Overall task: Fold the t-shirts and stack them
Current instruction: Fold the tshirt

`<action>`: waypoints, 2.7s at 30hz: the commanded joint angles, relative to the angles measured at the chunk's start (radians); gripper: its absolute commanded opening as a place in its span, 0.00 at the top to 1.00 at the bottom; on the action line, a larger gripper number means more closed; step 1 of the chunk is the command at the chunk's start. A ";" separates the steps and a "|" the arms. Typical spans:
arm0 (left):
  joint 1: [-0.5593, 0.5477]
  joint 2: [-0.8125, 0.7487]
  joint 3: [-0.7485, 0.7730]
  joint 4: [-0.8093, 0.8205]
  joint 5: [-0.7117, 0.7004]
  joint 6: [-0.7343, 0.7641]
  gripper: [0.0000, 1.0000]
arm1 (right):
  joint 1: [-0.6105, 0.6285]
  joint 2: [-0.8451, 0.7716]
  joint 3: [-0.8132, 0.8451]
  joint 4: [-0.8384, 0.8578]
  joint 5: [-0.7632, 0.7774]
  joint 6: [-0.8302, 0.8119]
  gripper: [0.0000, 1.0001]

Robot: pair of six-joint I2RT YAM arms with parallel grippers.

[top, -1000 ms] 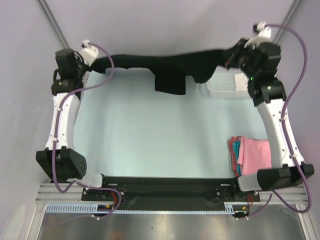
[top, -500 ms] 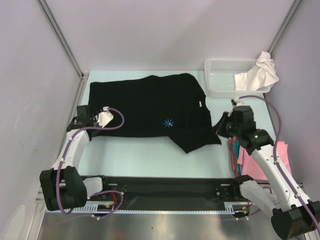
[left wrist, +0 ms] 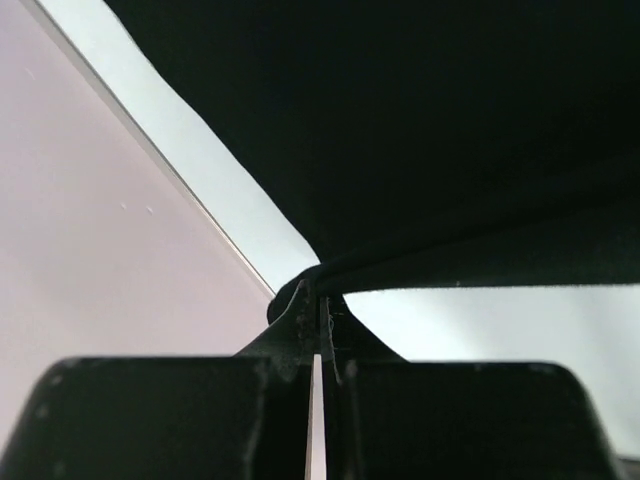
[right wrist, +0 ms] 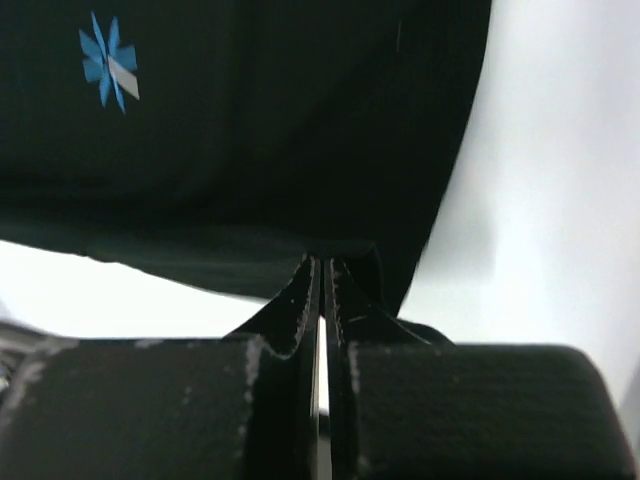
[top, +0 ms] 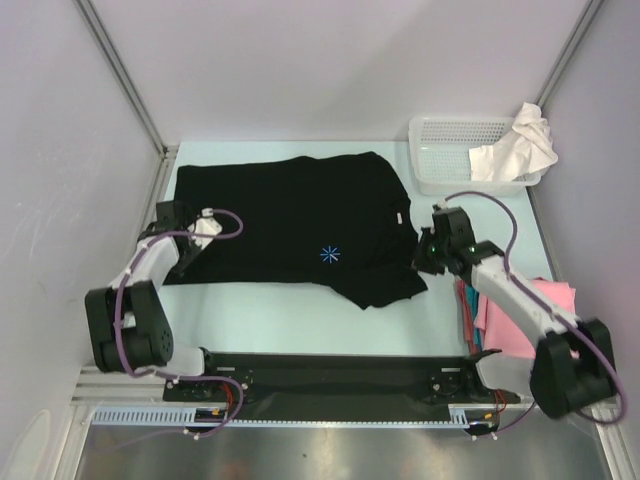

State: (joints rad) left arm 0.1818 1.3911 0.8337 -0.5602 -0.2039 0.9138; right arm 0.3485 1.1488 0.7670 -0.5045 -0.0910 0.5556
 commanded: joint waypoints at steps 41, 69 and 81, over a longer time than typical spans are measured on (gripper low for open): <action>0.010 0.237 0.407 0.146 0.044 -0.207 0.16 | -0.102 0.593 0.663 0.011 0.114 -0.327 0.35; 0.010 0.252 -0.062 0.442 -0.012 0.115 1.00 | -0.193 0.562 0.235 0.155 -0.108 -0.243 1.00; 0.053 -0.016 -0.082 0.202 0.121 0.157 1.00 | -0.215 0.391 0.201 -0.110 -0.081 -0.235 1.00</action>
State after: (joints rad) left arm 0.2188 1.4563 0.7528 -0.2337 -0.1352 1.0382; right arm 0.1421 1.6039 0.9886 -0.4786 -0.1970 0.3073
